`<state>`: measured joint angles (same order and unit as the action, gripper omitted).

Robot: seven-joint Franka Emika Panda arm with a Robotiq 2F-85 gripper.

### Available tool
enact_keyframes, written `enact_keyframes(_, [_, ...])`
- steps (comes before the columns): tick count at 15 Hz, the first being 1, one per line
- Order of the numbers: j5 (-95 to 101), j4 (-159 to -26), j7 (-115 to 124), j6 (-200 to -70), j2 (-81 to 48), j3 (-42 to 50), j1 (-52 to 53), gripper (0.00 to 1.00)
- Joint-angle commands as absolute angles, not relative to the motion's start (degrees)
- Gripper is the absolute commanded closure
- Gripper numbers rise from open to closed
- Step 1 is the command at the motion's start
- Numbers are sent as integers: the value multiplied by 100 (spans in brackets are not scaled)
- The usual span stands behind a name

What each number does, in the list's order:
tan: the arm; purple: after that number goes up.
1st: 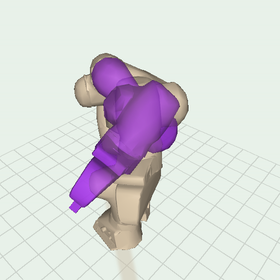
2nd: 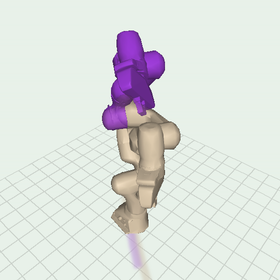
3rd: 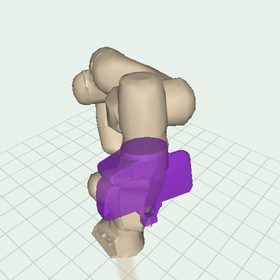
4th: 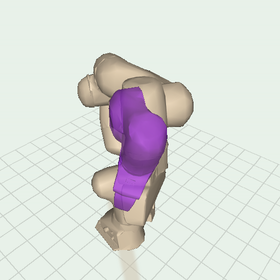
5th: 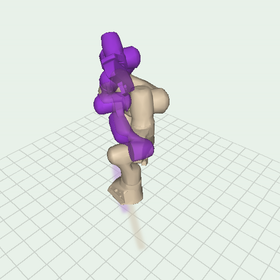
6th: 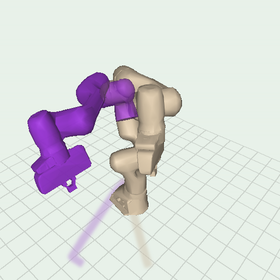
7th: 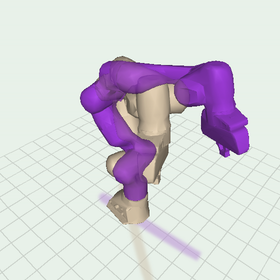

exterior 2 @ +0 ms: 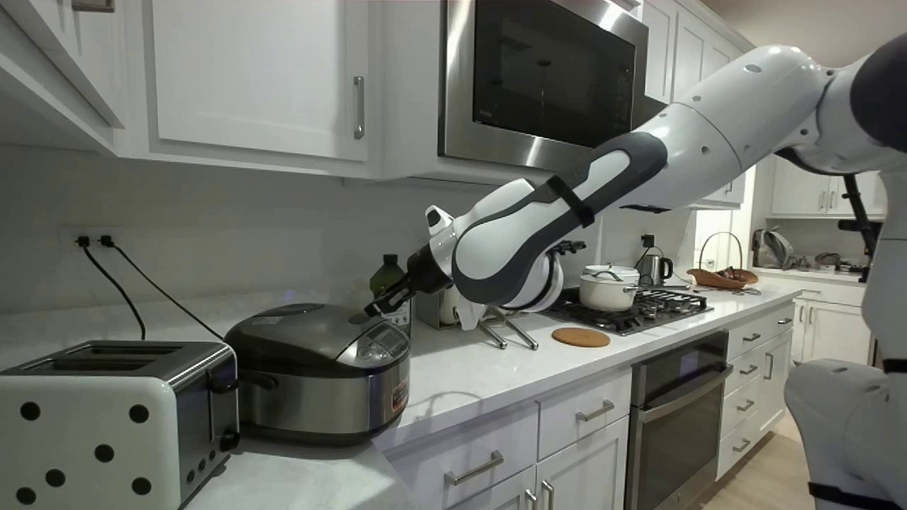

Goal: Press the button to open the rice cooker.

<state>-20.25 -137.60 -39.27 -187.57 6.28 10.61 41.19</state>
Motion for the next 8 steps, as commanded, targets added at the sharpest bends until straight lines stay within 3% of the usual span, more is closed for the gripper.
enact_keyframes(1, [-1989,-13404,-3935,-19004,180,1063,4101,100])
enact_keyframes(5, [-1977,-13204,-3955,-19093,-127,1083,4069,100])
enact_keyframes(6, [-1026,-13228,-3106,-19123,-162,398,3196,100])
enact_keyframes(8, [-403,-13191,-2692,-19150,-201,111,2736,100])
